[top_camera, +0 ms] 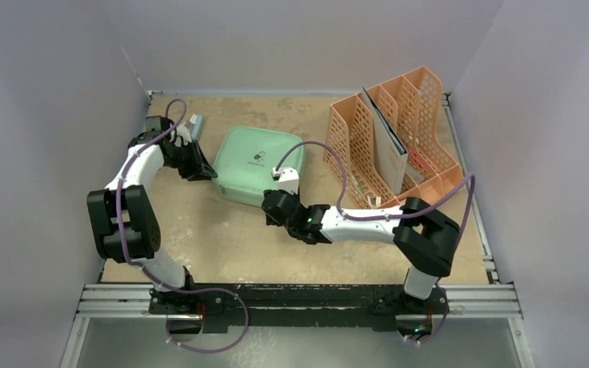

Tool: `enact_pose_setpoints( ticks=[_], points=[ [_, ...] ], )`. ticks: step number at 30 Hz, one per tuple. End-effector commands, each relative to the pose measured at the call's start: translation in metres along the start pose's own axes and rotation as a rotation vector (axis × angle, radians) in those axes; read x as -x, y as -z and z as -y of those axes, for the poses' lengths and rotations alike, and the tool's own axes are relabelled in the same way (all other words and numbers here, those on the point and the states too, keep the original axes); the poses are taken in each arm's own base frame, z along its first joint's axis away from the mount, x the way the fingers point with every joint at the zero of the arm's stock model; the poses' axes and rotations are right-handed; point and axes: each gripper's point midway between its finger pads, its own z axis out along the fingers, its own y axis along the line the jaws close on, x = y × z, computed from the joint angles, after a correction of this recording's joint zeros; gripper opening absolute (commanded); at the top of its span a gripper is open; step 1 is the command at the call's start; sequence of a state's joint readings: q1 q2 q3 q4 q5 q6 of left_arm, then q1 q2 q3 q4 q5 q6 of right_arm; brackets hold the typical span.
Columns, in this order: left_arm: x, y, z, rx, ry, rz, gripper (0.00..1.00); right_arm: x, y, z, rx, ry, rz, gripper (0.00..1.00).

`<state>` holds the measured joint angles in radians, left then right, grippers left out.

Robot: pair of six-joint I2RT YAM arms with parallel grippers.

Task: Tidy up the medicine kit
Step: Zip the medicine box at the center of the board.

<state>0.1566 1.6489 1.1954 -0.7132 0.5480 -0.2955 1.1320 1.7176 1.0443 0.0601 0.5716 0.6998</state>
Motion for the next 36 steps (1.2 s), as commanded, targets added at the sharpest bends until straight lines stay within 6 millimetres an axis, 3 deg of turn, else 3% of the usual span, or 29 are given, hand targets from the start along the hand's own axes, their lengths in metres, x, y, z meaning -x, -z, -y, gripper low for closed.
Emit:
enact_pose_setpoints(
  ticks=[1,24,29,34,36],
  points=[
    [0.000,0.010,0.015,-0.053,-0.034,0.028,0.21,0.036,-0.003,-0.015,-0.015,-0.077,0.119,0.53],
    [-0.002,0.011,0.013,-0.045,-0.038,0.030,0.21,0.033,-0.026,0.005,-0.184,0.021,0.146,0.39],
    [-0.001,0.012,0.012,-0.035,-0.040,0.030,0.21,0.034,-0.028,0.008,-0.205,0.054,0.156,0.28],
    [-0.003,0.011,0.010,-0.026,-0.033,0.023,0.21,0.039,-0.025,0.014,-0.222,0.089,0.167,0.04],
    [-0.004,0.010,0.008,-0.015,-0.027,0.018,0.21,0.040,-0.020,0.018,-0.220,0.103,0.171,0.00]
  ],
)
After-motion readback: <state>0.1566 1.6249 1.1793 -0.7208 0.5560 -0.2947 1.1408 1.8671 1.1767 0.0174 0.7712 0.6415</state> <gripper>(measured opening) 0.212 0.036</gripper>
